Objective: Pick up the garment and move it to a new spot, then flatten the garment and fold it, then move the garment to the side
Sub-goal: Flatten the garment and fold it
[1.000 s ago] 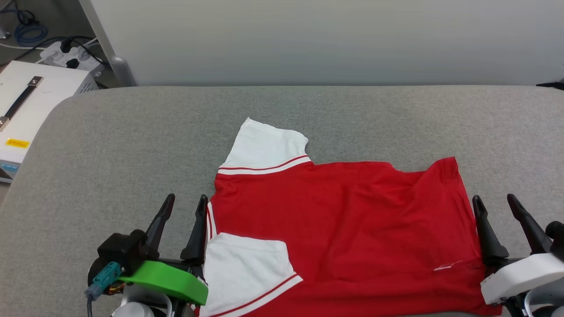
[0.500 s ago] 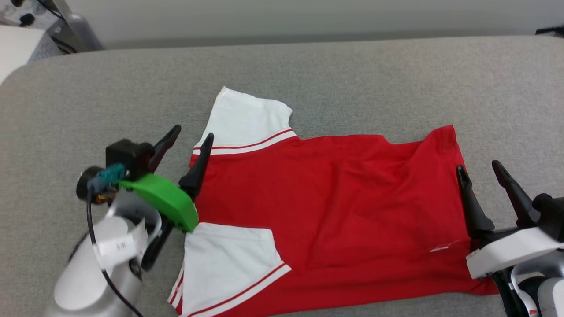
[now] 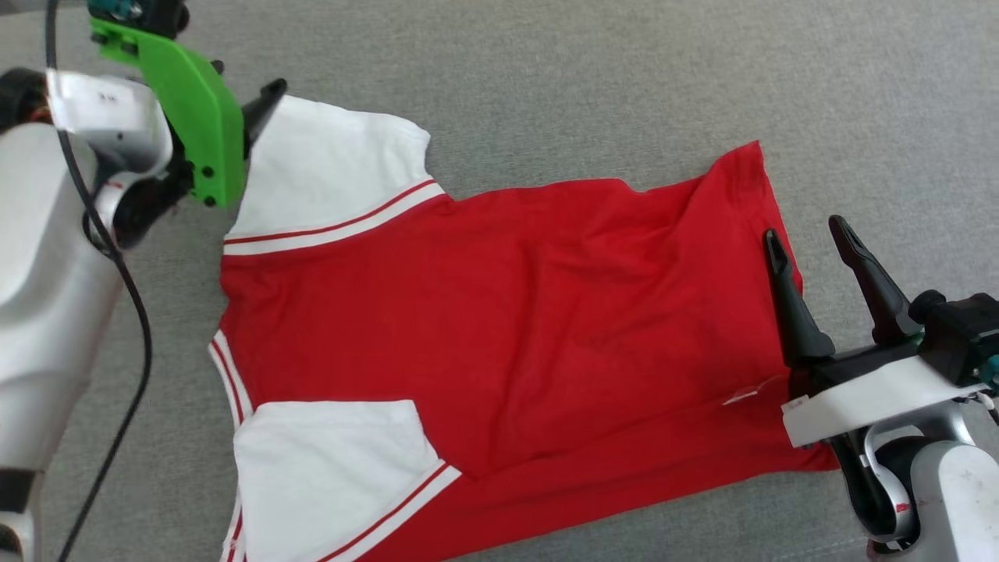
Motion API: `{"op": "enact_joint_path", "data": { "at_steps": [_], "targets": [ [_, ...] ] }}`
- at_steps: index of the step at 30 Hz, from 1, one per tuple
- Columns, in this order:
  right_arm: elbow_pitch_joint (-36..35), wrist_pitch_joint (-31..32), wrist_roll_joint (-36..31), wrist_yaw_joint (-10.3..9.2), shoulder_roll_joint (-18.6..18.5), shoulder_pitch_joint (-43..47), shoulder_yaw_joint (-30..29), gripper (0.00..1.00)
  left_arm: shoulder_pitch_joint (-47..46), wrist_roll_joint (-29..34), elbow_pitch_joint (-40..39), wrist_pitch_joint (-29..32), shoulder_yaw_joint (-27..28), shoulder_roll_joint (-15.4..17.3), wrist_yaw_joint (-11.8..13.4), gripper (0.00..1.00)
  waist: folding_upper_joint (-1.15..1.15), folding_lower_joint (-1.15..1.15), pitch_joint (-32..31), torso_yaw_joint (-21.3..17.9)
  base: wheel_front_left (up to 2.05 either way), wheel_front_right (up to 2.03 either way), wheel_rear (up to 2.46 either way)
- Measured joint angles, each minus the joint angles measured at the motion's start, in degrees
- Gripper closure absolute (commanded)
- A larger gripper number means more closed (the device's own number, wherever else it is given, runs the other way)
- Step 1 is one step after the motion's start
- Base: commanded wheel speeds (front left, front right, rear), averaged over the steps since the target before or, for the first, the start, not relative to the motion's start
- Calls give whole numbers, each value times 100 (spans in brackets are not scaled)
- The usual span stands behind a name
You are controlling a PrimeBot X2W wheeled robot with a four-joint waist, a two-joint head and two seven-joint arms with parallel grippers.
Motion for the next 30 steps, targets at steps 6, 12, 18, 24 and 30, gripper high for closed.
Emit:
{"op": "enact_joint_path", "data": {
  "at_steps": [6, 12, 18, 24, 30],
  "targets": [
    [112, -143, -16, 0, 119, -162, 60, 0, -521, -503, 770, 764, -243, 203, 0, 0, 0, 0, 346, -374, 0, 0, 0],
    [255, -272, -18, 0, 172, -222, 57, 0, -681, -504, 1427, 744, -377, 416, 0, 0, 0, 0, 558, -689, 0, 0, 0],
    [314, -332, -10, 0, 226, -269, 63, 0, -850, -576, 1716, 791, -474, 468, -1, 60, 0, -1, 701, -837, 0, 0, 0],
    [345, -330, -25, 0, 213, -291, 26, 0, -845, -1031, 1533, 901, -655, 502, 0, 100, 0, -1, 695, -798, 0, 0, 0],
    [430, -125, -79, 0, 58, -314, -22, 0, -547, -1113, 1493, 142, -726, 386, 0, 100, 0, -1, 458, -716, 0, 0, 0]
  ]
}}
